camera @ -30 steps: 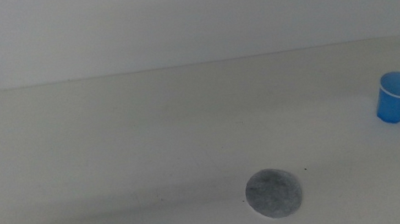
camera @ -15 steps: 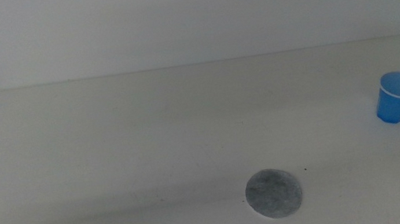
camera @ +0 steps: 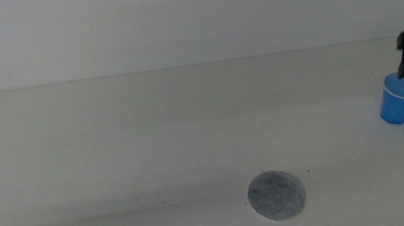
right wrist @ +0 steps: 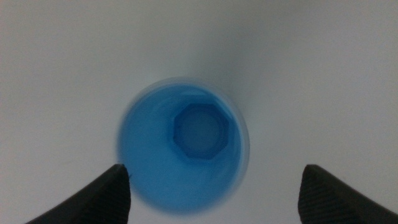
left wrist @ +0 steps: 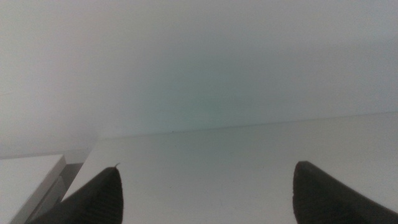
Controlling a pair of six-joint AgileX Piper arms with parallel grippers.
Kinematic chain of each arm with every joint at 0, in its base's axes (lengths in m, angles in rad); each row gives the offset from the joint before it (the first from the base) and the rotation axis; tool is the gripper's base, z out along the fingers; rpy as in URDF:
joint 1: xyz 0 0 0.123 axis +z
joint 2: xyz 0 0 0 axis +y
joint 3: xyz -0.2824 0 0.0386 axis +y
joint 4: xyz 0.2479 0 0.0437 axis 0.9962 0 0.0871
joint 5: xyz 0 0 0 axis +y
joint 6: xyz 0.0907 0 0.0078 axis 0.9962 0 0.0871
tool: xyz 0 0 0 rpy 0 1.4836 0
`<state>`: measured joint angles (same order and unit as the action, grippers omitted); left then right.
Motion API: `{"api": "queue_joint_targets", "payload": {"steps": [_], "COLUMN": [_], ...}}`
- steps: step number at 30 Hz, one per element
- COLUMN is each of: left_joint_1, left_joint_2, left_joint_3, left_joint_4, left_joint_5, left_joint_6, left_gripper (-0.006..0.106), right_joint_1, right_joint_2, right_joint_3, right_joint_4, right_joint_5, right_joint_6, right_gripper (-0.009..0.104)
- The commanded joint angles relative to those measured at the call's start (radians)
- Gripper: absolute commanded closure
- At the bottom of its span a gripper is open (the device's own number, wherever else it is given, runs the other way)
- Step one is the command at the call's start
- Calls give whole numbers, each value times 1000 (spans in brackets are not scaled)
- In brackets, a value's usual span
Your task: Place an empty cup on a cup mat.
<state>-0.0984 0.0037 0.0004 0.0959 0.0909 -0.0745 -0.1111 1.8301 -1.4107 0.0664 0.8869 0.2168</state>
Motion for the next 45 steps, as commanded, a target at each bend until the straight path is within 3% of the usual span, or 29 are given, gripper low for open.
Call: {"api": "queue_joint_targets", "payload": {"steps": [1,3,6,9,15,32,37,45], "left_joint_1": [-1,-1,-1,-1,-1,-1,-1,-1], "left_joint_2": [-4,-4,-4,-4,-4,-4,-4,-4], "left_joint_3": [0,0,0,0,0,0,0,0], "left_joint_4": [-7,-7,-7,-7,-7,-7,-7,-7], "left_joint_5": [-5,-5,-5,-5,-5,-5,-5,-5], "left_joint_6": [-3,-3,-3,-3,-3,-3,-3,-3], "left_gripper": [7,7,7,7,7,7,7,7], "right_joint_1": [-8,-8,-8,-8,57,588,651,651], "right_joint_2": [54,86,123,133,32,-117,-117,-73], "right_joint_3": [-19,-19,-19,-19,-18,-14,-14,29], "right_joint_4": [-4,-4,-4,6,40,23,10,12], "right_joint_5": [-13,-19,-32,-54,-20,178,187,185], "right_joint_6": [-7,-7,0,-3,-37,-30,1,21], "right_gripper": [7,14,40,97,96,96,96,96]}}
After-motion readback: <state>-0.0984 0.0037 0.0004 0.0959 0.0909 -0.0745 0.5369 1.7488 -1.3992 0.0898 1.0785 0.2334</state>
